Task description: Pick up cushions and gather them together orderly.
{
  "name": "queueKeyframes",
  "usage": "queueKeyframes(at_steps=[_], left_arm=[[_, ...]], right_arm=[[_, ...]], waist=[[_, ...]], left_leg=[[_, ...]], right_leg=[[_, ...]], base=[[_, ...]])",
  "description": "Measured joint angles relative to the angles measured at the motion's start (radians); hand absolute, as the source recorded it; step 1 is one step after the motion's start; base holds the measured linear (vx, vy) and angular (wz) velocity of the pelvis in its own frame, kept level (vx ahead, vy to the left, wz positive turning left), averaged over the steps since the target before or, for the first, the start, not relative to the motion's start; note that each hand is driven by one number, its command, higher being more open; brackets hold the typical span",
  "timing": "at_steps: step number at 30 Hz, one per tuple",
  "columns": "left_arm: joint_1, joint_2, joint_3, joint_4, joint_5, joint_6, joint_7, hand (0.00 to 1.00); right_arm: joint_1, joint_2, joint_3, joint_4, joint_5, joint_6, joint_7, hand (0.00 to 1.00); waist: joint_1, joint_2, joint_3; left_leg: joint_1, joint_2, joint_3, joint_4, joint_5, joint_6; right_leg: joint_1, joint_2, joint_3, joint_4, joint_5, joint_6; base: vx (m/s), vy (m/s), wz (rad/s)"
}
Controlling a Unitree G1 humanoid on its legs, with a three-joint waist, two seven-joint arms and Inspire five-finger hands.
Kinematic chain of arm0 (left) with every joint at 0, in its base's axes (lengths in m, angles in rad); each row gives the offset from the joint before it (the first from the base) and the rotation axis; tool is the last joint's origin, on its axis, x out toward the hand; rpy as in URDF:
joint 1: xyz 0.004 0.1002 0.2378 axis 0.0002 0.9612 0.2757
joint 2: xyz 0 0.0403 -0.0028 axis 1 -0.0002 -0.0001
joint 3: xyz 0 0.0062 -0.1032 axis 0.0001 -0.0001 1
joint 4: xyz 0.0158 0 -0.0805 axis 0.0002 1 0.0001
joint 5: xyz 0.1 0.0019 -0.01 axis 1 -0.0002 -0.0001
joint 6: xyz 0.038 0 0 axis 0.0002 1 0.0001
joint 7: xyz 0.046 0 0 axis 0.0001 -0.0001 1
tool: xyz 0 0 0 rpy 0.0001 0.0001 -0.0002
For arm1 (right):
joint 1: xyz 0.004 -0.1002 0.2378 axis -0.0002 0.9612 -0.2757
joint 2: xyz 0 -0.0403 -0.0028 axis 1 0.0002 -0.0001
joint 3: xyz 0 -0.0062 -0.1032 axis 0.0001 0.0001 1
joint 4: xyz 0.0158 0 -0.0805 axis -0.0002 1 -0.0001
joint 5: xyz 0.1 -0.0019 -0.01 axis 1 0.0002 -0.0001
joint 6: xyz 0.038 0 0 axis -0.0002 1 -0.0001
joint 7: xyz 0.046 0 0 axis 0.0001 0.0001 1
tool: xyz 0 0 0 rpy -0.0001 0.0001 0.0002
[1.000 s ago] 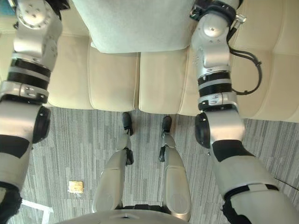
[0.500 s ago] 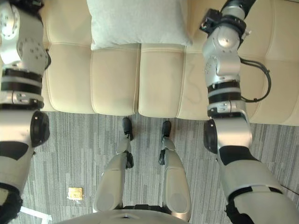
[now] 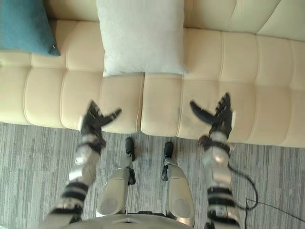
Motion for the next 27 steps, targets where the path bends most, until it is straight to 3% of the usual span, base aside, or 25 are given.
queueKeyframes(at_steps=[3,6,10,12,15,22,24,25,26,27], left_arm=[[0.252,-0.162,-0.015,-0.01,0.095,0.042,-0.05,1.0],[0.399,-0.238,-0.023,0.018,0.168,0.078,-0.103,1.0],[0.538,-0.249,-0.016,0.186,0.288,0.088,-0.15,1.0],[0.575,-0.253,0.002,0.3,0.335,0.089,-0.156,1.0],[0.588,-0.26,0.036,0.418,0.412,0.1,-0.159,1.0],[0.603,-0.258,0.091,0.532,0.49,0.13,-0.153,1.0],[0.592,-0.255,0.088,0.547,0.498,0.131,-0.151,1.0],[0.583,-0.257,0.087,0.546,0.506,0.131,-0.151,1.0],[0.576,-0.262,0.089,0.542,0.507,0.131,-0.151,1.0],[0.57,-0.264,0.102,0.54,0.508,0.128,-0.152,1.0]], right_arm=[[0.247,0.108,0.001,-0.028,-0.038,-0.002,0.072,1.0],[0.402,0.179,0.002,-0.02,-0.1,-0.001,0.129,1.0],[0.552,0.218,0.011,0.147,-0.181,0.003,0.194,1.0],[0.574,0.215,0.008,0.302,-0.23,0.005,0.209,1.0],[0.57,0.216,0.004,0.475,-0.267,0.015,0.225,1.0],[0.566,0.23,-0.036,0.674,-0.313,0.056,0.236,1.0],[0.555,0.23,-0.035,0.686,-0.312,0.056,0.233,1.0],[0.546,0.229,-0.032,0.692,-0.311,0.056,0.232,1.0],[0.541,0.228,-0.031,0.69,-0.311,0.056,0.231,1.0],[0.53,0.235,-0.03,0.691,-0.311,0.057,0.231,1.0]], waist=[[0.004,0.0,-0.006],[0.01,0.003,-0.021],[0.017,0.006,-0.18],[0.022,0.015,-0.246],[0.025,0.019,-0.283],[0.028,-0.005,-0.308],[0.028,-0.014,-0.303],[0.029,-0.016,-0.303],[0.032,-0.007,-0.303],[0.028,-0.014,-0.303]], left_leg=[[0.053,0.009,0.003,0.006,-0.014,-0.005],[0.105,0.016,0.003,0.013,-0.033,-0.009],[0.182,0.025,0.005,0.018,-0.065,-0.021],[0.244,0.025,0.007,0.017,-0.088,-0.024],[0.301,0.023,0.013,-0.003,-0.095,-0.023],[0.378,0.018,0.059,-0.002,-0.117,-0.025],[0.371,0.021,0.083,0.042,-0.142,-0.017],[0.346,0.032,0.095,0.089,-0.162,-0.003],[0.326,0.053,0.102,0.113,-0.174,0.006],[0.312,0.055,0.102,0.139,-0.18,0.009]], right_leg=[[0.051,0.008,-0.002,0.007,-0.023,-0.005],[0.103,0.014,-0.01,0.02,-0.047,-0.009],[0.193,0.024,-0.02,-0.003,-0.075,-0.008],[0.264,0.026,-0.022,-0.033,-0.084,-0.001],[0.322,0.027,-0.02,-0.061,-0.084,0.004],[0.392,0.028,0.024,-0.092,-0.066,0.022],[0.364,0.019,0.028,-0.034,-0.064,0.028],[0.347,0.019,0.029,-0.018,-0.051,0.048],[0.342,0.02,0.015,0.014,-0.068,0.057],[0.294,-0.015,-0.031,0.233,-0.159,0.033]], base=[[0.1,-0.056,-0.02],[0.08,-0.083,0.02],[0.07,-0.052,0.02],[0.07,-0.01,0.0],[0.01,0.01,-0.03],[0.01,0.021,-0.17],[-0.04,0.023,-0.42],[-0.11,0.008,-0.34],[-0.15,-0.008,-0.21],[-0.12,-0.027,-0.03]])
